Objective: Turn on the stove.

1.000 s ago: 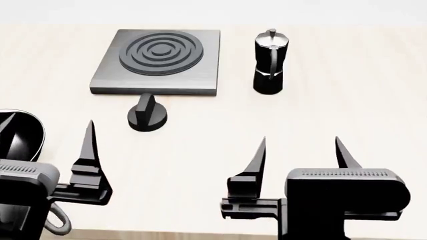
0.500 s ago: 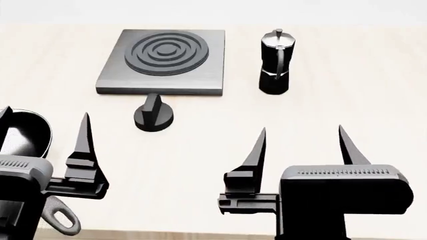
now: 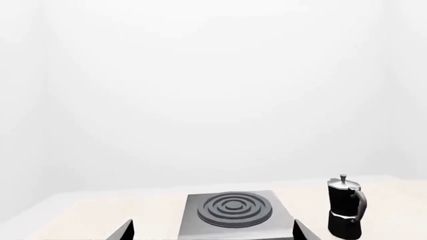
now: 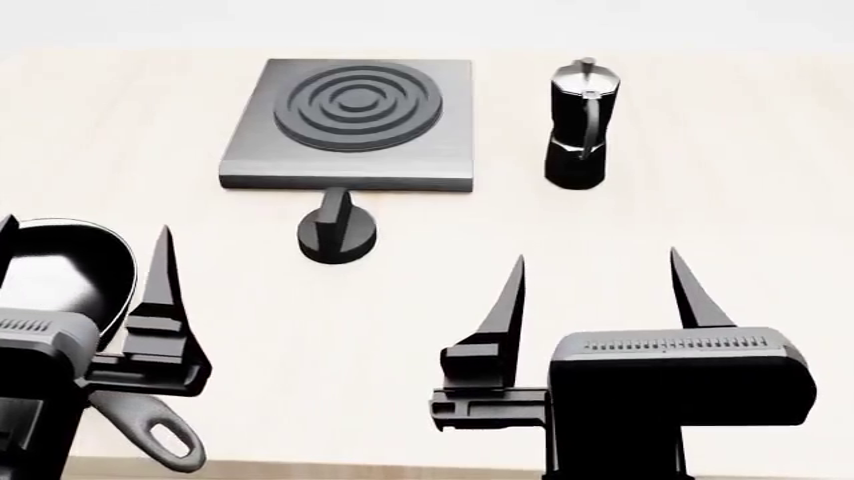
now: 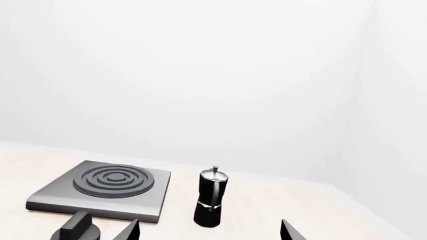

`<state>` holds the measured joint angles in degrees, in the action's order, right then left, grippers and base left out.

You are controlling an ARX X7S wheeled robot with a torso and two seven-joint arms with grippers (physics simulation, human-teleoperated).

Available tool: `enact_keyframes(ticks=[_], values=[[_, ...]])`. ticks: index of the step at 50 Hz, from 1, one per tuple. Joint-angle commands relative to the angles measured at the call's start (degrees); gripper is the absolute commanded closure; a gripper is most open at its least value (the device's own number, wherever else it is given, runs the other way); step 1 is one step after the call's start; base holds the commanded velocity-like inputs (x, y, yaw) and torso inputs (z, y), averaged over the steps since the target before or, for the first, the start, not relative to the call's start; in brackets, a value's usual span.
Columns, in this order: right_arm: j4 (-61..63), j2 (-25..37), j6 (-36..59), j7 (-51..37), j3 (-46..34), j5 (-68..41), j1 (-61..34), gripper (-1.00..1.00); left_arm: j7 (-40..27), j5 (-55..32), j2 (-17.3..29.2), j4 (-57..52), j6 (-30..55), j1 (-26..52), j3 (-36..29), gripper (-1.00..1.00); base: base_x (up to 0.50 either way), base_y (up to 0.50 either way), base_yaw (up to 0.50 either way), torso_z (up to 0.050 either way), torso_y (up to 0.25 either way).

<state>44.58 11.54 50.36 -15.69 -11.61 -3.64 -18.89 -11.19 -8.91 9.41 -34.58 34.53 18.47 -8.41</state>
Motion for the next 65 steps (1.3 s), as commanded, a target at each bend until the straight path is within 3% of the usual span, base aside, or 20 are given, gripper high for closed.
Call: enact_keyframes(ticks=[1,65], values=[[0.25,0.37,0.09,-0.24,-0.14,-0.32,0.00,-1.00,-0.53,-0.68,0.19,0.27,-0.17,0.00,0.13,-1.00,0.00,0.10,0.00,0.000,0.000],[0.12,1.90,0.01,-1.72,-2.16,-1.20,-0.71,-1.00,-2.33,-3.39,1.70,0.52,-0.45,0.18,-1.47,-1.00,0.00,0.11,0.00,0.000,0.000]])
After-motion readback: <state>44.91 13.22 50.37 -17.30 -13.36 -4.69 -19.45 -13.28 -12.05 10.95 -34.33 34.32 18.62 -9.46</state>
